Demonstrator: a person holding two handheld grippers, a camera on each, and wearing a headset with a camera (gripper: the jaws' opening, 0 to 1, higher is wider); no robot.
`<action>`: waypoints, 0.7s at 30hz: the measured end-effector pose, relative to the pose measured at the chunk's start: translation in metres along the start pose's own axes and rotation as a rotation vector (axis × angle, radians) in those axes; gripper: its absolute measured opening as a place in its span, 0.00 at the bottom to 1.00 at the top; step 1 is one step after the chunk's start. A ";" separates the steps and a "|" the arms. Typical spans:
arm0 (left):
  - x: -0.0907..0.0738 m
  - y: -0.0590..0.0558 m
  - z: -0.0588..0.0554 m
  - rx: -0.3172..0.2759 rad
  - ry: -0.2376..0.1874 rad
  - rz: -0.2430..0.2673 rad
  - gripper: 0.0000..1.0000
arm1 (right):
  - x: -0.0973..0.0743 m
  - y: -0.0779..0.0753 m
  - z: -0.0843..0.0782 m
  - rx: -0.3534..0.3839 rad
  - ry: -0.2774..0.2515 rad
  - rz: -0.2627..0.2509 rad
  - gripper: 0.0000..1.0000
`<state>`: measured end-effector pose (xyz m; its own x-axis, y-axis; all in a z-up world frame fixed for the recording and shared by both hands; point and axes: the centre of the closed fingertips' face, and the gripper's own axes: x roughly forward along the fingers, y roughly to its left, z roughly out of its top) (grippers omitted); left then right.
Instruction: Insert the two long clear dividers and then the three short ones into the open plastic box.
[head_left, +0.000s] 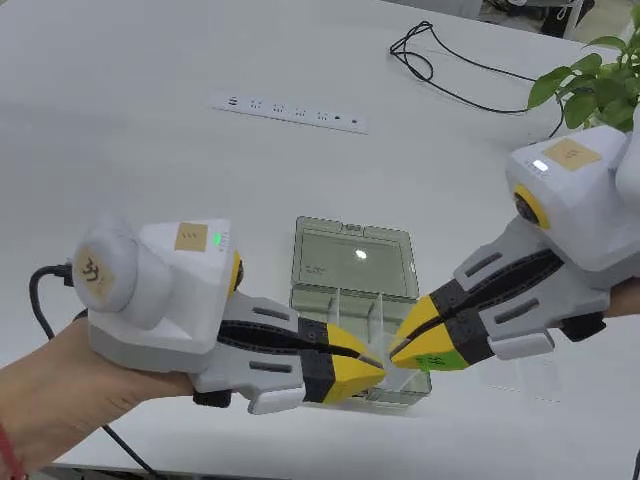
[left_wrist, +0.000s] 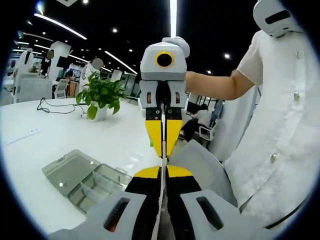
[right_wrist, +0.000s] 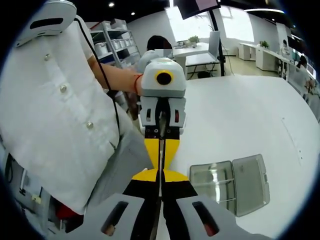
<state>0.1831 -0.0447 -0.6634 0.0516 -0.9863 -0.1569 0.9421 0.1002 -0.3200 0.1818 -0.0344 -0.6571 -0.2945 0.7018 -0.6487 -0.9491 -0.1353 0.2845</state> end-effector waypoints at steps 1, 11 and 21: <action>-0.001 0.000 -0.001 -0.005 0.000 0.003 0.00 | 0.001 0.000 0.000 0.000 -0.001 0.002 0.03; -0.008 0.004 -0.007 -0.022 0.006 0.043 0.10 | 0.001 -0.003 0.004 -0.001 -0.010 -0.015 0.03; -0.023 0.016 -0.012 -0.042 -0.002 0.112 0.23 | -0.001 -0.009 0.005 0.003 -0.017 -0.051 0.03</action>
<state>0.1929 -0.0188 -0.6757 0.1564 -0.9688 -0.1924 0.9156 0.2152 -0.3397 0.1907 -0.0302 -0.6555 -0.2435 0.7195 -0.6504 -0.9625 -0.0968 0.2533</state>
